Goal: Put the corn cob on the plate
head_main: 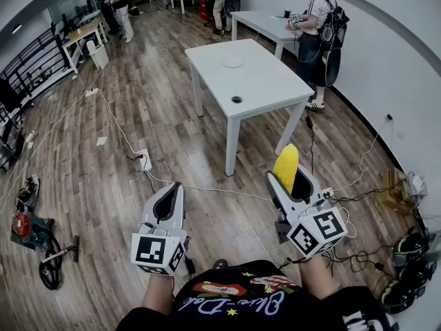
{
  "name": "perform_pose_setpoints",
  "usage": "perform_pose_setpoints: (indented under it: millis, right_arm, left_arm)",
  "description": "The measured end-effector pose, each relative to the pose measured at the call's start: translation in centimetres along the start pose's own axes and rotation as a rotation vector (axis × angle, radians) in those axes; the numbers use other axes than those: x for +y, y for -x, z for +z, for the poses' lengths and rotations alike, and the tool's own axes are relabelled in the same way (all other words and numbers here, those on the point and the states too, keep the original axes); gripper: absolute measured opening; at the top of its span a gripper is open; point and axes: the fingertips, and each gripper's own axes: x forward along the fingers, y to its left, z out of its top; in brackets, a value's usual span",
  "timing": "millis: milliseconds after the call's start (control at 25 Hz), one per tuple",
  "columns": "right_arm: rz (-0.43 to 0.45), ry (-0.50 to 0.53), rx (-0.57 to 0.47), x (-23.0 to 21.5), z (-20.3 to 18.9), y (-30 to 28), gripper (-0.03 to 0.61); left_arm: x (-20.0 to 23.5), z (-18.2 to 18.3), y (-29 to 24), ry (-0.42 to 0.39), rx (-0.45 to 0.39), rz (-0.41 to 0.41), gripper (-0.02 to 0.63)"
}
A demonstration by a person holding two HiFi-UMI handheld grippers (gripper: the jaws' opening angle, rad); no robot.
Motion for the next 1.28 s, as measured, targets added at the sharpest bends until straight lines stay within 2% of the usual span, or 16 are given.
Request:
perform_pose_setpoints:
  millis: [200,440,560,760,920,1000,1120,1280]
  right_arm:
    - [-0.012,-0.02,0.008,0.2,-1.2,-2.4,0.245]
    - [-0.044,-0.011,0.009,-3.9,-1.6,-7.6,0.245]
    - [-0.051,-0.033,-0.003,-6.9,-2.1,-11.9,0.244]
    - [-0.031,-0.096,-0.04,-11.8,-1.2,-21.4,0.244]
    - [0.02,-0.071,-0.071,-14.4,0.1,-28.4,0.244]
    - [0.039,-0.097,-0.057,-15.6,-0.6,-31.2,0.244]
    - [0.034,-0.158,-0.004,-17.2,-2.5,-35.1,0.244]
    - [0.011,-0.15,0.037,-18.3,-3.6,-39.9,0.244]
  left_arm:
    - [3.1,-1.0,-2.0,0.023,-0.003,-0.002,-0.002]
    - [5.8,-2.0,-7.7,0.023,-0.004,-0.019,-0.002]
    - [7.9,-2.2,-11.8,0.003,0.0,-0.01,-0.002]
    - [12.9,-0.1,-19.7,-0.039,-0.015,0.023,-0.002]
    - [16.7,2.2,-25.4,-0.085,-0.077,0.066,-0.002]
    - [18.3,2.3,-27.2,-0.091,-0.094,0.095,-0.002]
    - [20.4,0.6,-29.8,-0.05,-0.048,0.096,-0.002]
    - [23.9,-1.3,-34.0,-0.018,0.001,0.073,-0.002]
